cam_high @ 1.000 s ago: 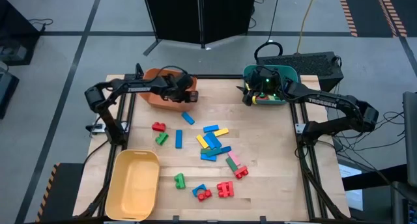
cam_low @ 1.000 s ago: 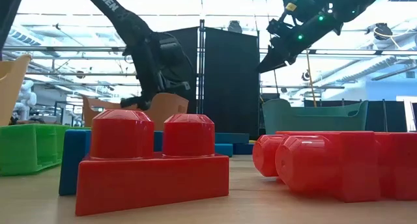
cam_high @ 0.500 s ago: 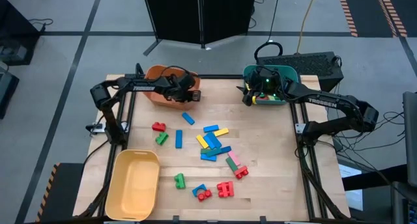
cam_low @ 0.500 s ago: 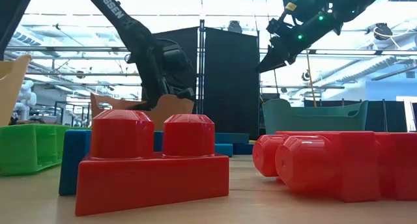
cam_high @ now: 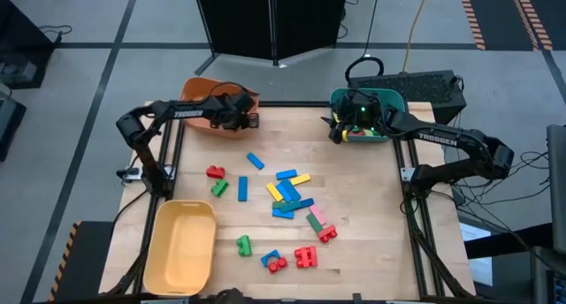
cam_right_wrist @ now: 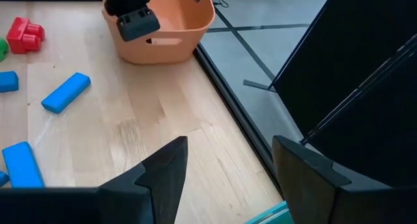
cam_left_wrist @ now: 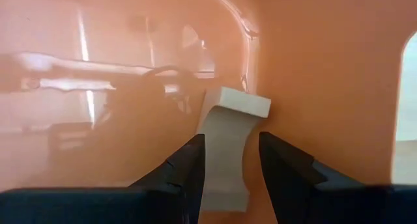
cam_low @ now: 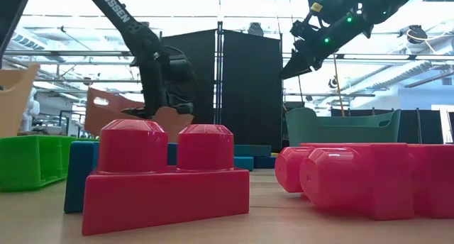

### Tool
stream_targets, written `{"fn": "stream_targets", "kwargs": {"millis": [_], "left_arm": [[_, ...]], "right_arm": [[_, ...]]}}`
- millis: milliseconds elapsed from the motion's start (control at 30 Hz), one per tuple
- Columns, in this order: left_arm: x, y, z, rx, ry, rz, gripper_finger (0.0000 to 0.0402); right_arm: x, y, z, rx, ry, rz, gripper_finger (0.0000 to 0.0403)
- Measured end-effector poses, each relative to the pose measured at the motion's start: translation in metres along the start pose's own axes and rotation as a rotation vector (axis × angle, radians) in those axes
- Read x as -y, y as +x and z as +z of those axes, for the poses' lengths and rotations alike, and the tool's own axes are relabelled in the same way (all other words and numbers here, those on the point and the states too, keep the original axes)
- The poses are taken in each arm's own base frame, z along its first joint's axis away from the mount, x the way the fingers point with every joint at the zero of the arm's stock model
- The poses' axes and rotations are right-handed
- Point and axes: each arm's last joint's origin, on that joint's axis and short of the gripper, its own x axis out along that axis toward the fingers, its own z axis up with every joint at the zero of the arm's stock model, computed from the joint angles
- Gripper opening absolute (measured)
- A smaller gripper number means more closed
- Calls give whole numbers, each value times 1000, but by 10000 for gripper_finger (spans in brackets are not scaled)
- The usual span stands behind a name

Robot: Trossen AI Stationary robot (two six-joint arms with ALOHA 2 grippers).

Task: Sort blocks by size
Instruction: Put the brown arch block into the blue bin

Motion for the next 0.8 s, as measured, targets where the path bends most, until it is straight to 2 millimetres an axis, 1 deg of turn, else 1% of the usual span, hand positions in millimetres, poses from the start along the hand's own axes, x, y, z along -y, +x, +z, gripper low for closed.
{"fn": "stream_targets", "kwargs": {"millis": [200,300,433,667,800], "left_arm": [[-17,-11,11,42,-31,76,141],[-24,-16,14,54,-45,100,141],[-25,-21,16,65,-51,92,141],[-24,-18,15,39,-21,75,141],[-28,-18,15,16,-8,99,141]], "right_arm": [[0,0,1,0,0,0,210],[1,-2,6,11,-7,-2,210],[3,-3,11,12,-23,-19,210],[5,-5,18,31,-44,-31,210],[5,-5,18,33,-44,-31,210]]}}
